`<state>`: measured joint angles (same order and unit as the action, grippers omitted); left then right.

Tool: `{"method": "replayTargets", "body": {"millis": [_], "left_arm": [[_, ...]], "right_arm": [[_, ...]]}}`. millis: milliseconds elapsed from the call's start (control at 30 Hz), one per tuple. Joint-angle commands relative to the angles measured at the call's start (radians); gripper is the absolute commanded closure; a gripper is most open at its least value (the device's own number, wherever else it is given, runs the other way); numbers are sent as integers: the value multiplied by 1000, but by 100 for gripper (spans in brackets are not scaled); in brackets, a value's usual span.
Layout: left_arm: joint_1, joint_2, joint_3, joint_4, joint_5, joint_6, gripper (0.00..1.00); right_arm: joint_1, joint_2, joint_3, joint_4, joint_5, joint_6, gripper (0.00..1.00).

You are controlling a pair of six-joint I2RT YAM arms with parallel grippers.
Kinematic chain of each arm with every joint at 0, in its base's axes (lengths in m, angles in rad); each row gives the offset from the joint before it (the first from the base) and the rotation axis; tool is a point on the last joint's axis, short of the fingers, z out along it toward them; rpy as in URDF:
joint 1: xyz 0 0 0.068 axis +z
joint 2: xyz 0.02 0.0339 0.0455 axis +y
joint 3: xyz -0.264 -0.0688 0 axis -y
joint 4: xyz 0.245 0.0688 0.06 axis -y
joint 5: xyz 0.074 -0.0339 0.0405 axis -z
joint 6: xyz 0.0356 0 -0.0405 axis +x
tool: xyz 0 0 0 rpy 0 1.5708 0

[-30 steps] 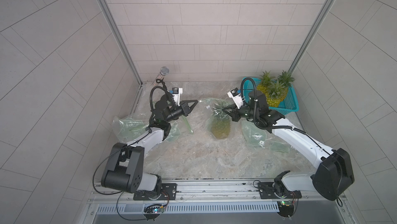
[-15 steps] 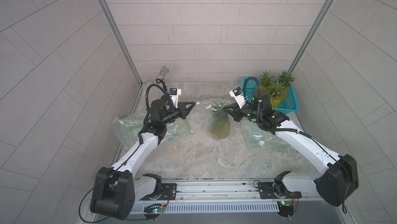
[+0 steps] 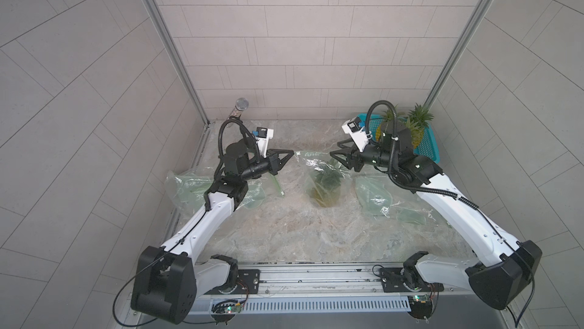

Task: Open the zip-top bag and take out the pineapple
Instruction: Adjust the zipper food storage bag at the center of the board.

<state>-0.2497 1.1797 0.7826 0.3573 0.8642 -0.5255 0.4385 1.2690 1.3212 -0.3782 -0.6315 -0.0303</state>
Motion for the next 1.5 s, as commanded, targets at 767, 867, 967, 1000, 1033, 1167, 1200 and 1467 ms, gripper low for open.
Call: {"method": "replayTargets", "body": {"millis": [767,867,967,1000,1033,1167,1200,1467], "left_arm": [[-43,-144,51,-191,54,53,100],[-42,-176,78,-281,25,108,100],[-42,-200,107,-383,-18,172,91],[-42,-202,119,-421,-26,196,83],[-42,-201,132,-458,-29,218,77],[-41,-207,206,-669,-81,385,54],[-41,-210,225,-725,-102,437,49],[-42,-257,253,-874,-54,759,39]], "right_arm": [[31,282,354,-489,-93,-426,89],[31,275,367,-516,-126,-447,100],[31,270,379,-531,-127,-452,100],[31,268,383,-535,-125,-451,100],[32,267,390,-540,-123,-448,100],[31,270,423,-599,-152,-459,100],[32,273,438,-618,-157,-464,100],[32,280,467,-679,-181,-479,100]]}}
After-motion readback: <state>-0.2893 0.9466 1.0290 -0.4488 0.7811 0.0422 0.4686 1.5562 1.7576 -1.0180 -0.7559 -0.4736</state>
